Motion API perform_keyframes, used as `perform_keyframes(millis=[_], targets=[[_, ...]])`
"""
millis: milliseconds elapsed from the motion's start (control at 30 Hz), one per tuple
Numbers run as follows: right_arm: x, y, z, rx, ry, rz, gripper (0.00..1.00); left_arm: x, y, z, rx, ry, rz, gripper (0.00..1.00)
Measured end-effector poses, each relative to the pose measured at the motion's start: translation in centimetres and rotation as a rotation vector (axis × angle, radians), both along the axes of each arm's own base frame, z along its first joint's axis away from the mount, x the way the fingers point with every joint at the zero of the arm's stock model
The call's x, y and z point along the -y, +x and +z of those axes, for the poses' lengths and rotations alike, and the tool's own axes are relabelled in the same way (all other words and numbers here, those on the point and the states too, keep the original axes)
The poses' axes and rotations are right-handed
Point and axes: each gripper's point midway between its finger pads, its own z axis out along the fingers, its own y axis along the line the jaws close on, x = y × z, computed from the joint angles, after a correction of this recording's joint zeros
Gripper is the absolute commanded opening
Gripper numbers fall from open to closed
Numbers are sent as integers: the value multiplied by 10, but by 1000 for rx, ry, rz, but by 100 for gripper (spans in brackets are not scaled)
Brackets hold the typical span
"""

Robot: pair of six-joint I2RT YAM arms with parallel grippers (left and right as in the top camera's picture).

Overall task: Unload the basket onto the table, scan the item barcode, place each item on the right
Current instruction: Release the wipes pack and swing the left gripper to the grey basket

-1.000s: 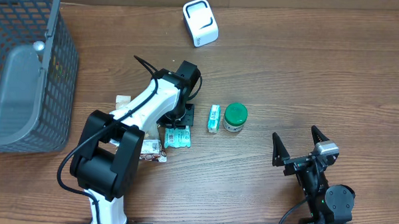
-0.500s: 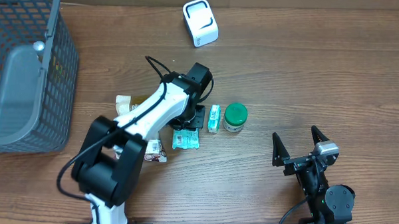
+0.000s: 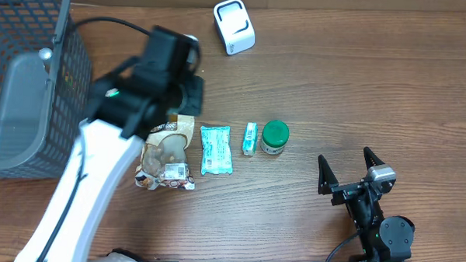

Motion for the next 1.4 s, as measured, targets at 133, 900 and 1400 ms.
perform_keyframes(millis=[133, 900, 1400], targets=[[0, 0, 0, 0, 0, 0, 100, -25, -4, 44, 136, 20, 45, 45], [0, 0, 0, 0, 0, 0, 100, -149, -8, 158, 560, 371, 371, 83], [0, 0, 0, 0, 0, 0, 100, -274, 11, 156, 589, 225, 491, 79]])
